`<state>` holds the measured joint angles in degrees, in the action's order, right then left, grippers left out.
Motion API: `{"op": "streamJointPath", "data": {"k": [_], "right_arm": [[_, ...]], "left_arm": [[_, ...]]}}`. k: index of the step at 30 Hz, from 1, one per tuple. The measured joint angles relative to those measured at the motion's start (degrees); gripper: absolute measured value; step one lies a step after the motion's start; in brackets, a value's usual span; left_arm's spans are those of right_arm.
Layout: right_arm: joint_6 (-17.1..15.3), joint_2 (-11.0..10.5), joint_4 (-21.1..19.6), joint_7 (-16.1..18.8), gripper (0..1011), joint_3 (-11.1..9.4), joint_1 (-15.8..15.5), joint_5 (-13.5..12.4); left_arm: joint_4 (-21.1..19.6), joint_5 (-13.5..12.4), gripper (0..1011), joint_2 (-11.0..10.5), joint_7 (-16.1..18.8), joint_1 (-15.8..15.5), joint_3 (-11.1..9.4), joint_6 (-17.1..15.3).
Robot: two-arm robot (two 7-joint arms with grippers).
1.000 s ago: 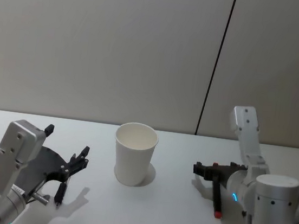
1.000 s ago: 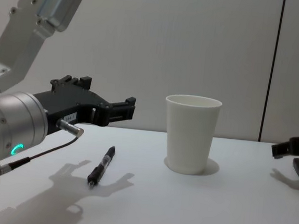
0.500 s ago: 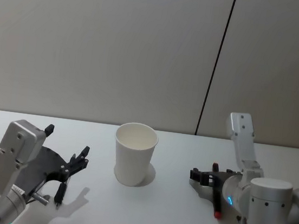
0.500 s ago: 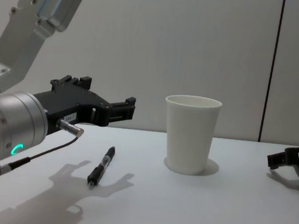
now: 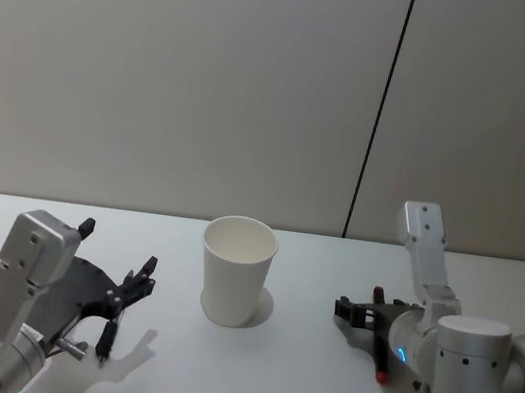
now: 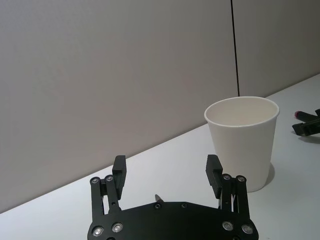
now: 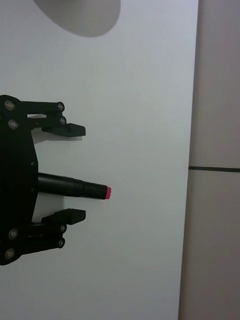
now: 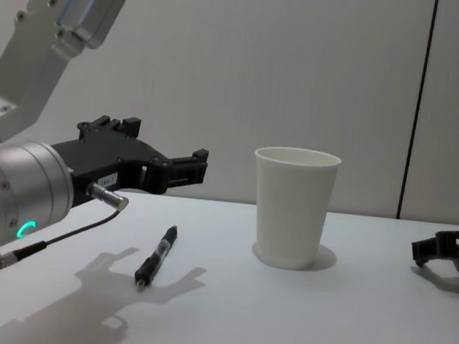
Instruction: Place the pen into the pen holder.
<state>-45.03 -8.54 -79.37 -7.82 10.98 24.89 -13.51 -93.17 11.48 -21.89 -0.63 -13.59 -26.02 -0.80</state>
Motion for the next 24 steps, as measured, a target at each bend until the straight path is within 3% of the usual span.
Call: {"op": "streamJointPath", "data": {"k": [6,18,24], "right_arm": [[0.2,0.1,0.2,0.1,788,-0.1,0.0,0.0],[0.3,0.1,0.4,0.1,366,-0.2,-0.1,0.1],[0.3,0.1,0.4,0.1,243,-0.2,-0.1,0.2]], "left_arm": [[0.0,0.0,1003,0.0,0.0,0.0,0.0,0.0],[0.0,0.0,1003,0.0,0.0,0.0,0.0,0.0],[0.0,0.0,1003,0.0,0.0,0.0,0.0,0.0]]}}
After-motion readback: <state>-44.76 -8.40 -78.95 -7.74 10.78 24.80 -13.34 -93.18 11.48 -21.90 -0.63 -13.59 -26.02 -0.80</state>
